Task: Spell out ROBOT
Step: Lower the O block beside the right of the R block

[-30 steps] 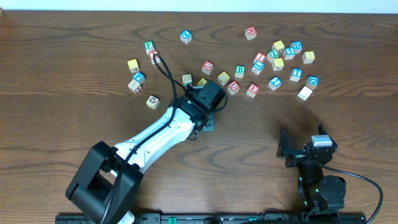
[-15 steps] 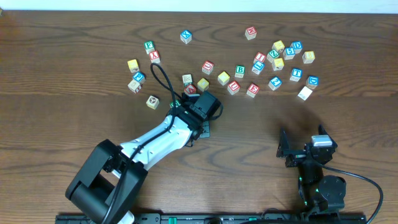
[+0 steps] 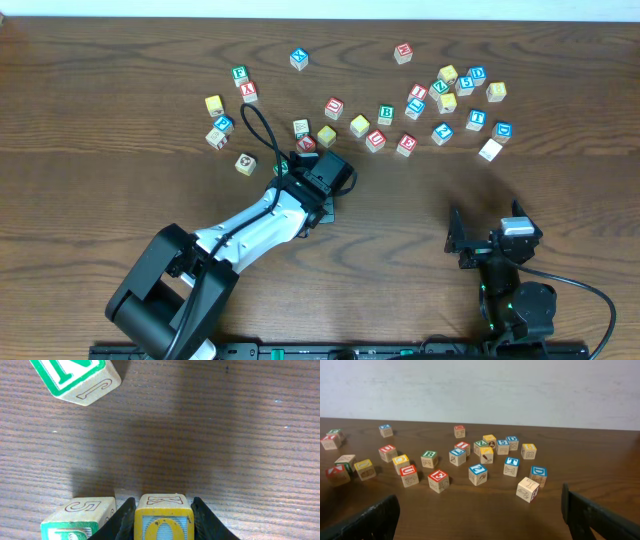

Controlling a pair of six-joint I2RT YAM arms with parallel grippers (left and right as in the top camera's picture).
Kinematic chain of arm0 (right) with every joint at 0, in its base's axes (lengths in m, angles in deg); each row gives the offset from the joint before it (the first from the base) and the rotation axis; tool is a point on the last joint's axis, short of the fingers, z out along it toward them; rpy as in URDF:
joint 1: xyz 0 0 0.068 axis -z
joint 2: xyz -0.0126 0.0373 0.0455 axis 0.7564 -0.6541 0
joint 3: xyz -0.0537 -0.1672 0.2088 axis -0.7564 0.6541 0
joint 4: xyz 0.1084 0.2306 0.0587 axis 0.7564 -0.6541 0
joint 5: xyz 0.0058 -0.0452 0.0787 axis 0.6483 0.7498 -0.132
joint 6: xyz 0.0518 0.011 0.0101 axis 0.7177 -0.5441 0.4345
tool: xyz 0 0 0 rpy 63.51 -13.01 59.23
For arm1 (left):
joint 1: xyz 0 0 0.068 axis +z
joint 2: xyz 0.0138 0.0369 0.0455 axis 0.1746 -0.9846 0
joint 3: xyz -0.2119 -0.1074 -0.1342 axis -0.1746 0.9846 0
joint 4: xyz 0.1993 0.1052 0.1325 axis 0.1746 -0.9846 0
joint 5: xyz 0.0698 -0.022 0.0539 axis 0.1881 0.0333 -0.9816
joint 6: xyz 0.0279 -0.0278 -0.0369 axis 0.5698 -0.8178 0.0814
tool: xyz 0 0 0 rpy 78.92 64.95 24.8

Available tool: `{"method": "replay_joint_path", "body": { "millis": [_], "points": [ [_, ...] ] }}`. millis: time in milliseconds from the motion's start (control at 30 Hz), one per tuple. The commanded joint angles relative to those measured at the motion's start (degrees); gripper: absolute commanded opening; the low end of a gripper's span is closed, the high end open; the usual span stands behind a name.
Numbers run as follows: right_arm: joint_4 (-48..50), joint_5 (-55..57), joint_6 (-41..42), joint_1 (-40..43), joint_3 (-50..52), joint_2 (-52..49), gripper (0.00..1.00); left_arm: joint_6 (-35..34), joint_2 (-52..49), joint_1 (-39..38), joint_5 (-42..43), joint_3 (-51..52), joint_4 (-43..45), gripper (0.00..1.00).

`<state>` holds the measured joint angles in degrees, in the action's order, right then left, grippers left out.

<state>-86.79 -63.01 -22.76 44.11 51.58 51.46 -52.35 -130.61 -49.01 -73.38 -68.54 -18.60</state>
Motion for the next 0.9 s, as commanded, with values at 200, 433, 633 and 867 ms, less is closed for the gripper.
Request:
{"method": "replay_joint_path", "body": {
  "millis": [200, 433, 633, 867],
  "points": [
    [-0.24, -0.31, -0.61, 0.33, 0.04, 0.13, 0.99, -0.55, 0.11, -0.13, -1.51, 1.09, -0.72, 0.07],
    [-0.24, -0.31, -0.61, 0.33, 0.04, 0.13, 0.99, -0.55, 0.09, -1.38, -1.55, 2.03, -0.35, 0.08],
    [-0.24, -0.31, -0.61, 0.33, 0.07, 0.13, 0.99, -0.55, 0.09, -2.27, -1.57, 3.74, 2.32, 0.07],
    [-0.24, -0.31, -0.61, 0.33, 0.04, 0.13, 0.99, -0.55, 0.09, -2.27, -1.66, 3.80, 2.40, 0.08]
  ]
}}
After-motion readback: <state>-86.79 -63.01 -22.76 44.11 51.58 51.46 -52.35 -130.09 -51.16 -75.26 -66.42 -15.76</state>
